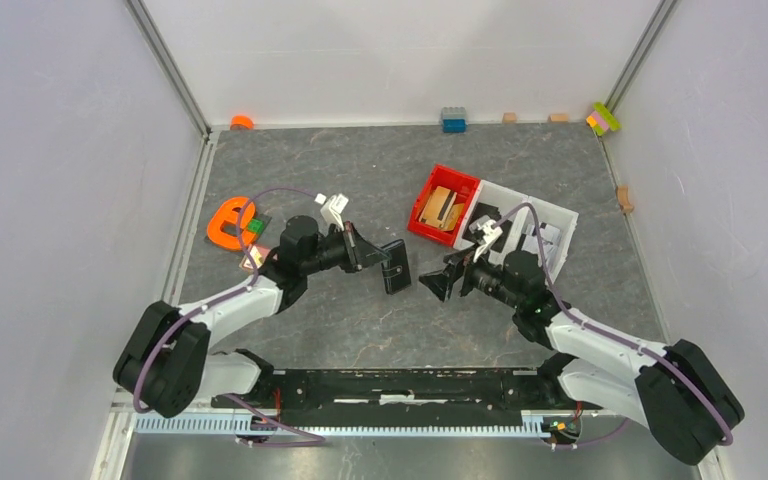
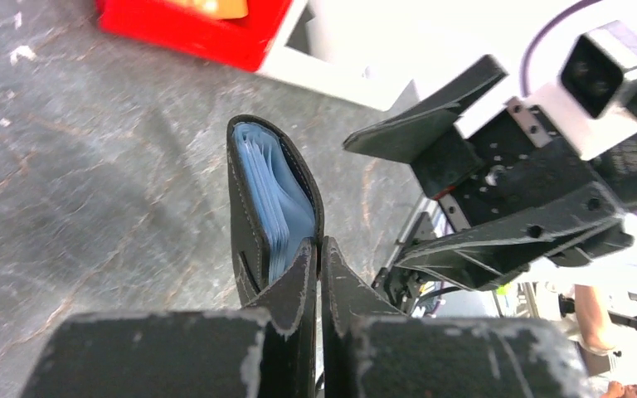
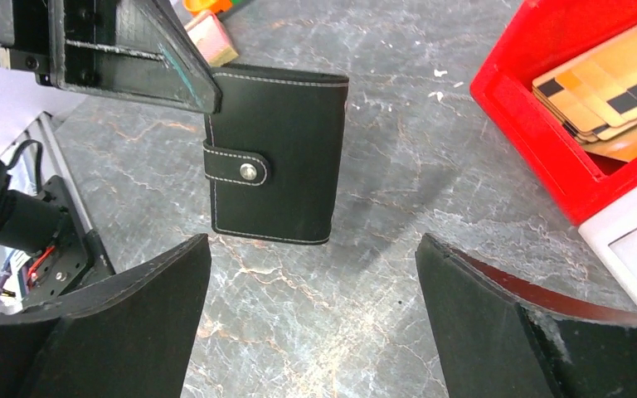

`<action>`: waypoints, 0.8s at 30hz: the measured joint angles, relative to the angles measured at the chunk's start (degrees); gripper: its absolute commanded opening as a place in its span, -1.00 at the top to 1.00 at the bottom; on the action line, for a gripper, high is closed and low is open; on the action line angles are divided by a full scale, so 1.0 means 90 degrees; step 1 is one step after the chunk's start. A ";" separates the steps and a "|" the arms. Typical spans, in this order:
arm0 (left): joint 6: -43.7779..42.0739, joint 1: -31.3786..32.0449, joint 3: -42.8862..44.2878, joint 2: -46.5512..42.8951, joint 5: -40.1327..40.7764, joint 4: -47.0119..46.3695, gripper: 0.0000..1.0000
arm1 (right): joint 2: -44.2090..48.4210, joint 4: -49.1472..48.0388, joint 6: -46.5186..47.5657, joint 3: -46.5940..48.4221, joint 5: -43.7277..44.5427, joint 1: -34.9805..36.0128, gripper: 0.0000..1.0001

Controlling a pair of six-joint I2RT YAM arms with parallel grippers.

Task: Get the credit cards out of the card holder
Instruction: Pick up the card holder from the center of the board.

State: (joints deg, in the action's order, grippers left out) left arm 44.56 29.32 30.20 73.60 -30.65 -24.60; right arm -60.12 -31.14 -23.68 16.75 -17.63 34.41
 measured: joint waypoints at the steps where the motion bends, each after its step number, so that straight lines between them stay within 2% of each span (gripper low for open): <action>1: 0.0034 0.0000 -0.0051 -0.0124 -0.0029 -0.0124 0.96 | 0.0097 -0.0097 0.0000 -0.0083 -0.0032 0.0000 -0.96; 10: 0.0573 0.0000 -0.0619 -0.1015 -0.0619 -0.1882 0.92 | 0.0515 -0.1037 -0.0027 -0.0403 -0.0364 0.0000 -0.96; 24: 0.1532 0.0257 -0.0959 -0.1037 -0.1379 -0.4257 0.93 | 0.0291 -0.2793 -0.0627 -0.0702 -0.1600 0.0015 -0.96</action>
State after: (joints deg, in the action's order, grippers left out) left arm 58.35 31.64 21.56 64.27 -43.07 -62.92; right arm -57.49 -56.27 -29.32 10.44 -32.03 34.54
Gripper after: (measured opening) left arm 0.037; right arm 0.979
